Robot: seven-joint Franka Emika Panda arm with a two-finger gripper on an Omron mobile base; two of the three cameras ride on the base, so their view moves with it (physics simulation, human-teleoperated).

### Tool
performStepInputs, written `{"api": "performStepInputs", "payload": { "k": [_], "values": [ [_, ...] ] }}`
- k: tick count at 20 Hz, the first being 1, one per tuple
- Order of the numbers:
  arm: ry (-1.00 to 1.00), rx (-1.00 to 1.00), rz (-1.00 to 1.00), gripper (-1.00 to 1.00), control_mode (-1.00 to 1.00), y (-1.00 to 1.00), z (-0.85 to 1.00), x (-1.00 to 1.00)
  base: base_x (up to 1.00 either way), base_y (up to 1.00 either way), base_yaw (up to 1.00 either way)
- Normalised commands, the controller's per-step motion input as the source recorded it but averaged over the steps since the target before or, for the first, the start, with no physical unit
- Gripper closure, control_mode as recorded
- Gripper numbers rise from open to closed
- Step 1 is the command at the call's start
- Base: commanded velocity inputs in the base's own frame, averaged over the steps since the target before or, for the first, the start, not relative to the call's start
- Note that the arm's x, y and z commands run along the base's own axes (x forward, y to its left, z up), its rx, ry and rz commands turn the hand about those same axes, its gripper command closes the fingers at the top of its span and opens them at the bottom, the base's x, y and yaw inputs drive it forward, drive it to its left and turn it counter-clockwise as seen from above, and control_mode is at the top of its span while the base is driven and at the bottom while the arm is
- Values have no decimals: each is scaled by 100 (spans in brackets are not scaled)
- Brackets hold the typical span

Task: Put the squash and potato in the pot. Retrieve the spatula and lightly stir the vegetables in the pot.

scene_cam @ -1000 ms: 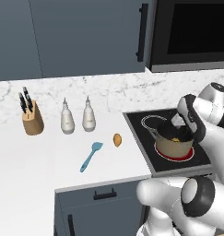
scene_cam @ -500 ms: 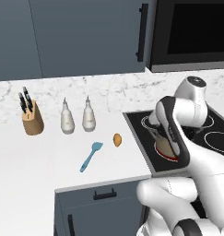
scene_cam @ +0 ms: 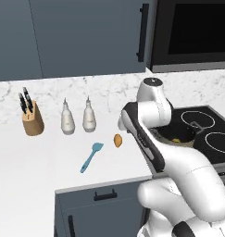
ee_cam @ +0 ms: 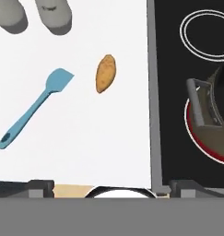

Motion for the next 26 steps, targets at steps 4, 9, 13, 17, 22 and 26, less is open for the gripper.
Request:
{"api": "performStepInputs", "payload": {
  "k": [4, 9, 13, 17, 22, 26],
  "values": [
    [8, -11, -1, -100, -100, 77, -50, 54, 0, 0, 0],
    [0, -14, -4, -100, -100, 37, -60, 58, 0, 0, 0],
    [0, -11, -7, -100, -100, 5, -53, 68, 0, 0, 0],
    [1, -3, -12, -100, -100, 0, -45, 78, 0, 0, 0],
    [2, 0, -11, -100, -100, 0, -33, 72, 0, 0, 0],
    [6, 0, -9, -100, -100, 0, -35, 62, 0, 0, 0]
  ]
}}
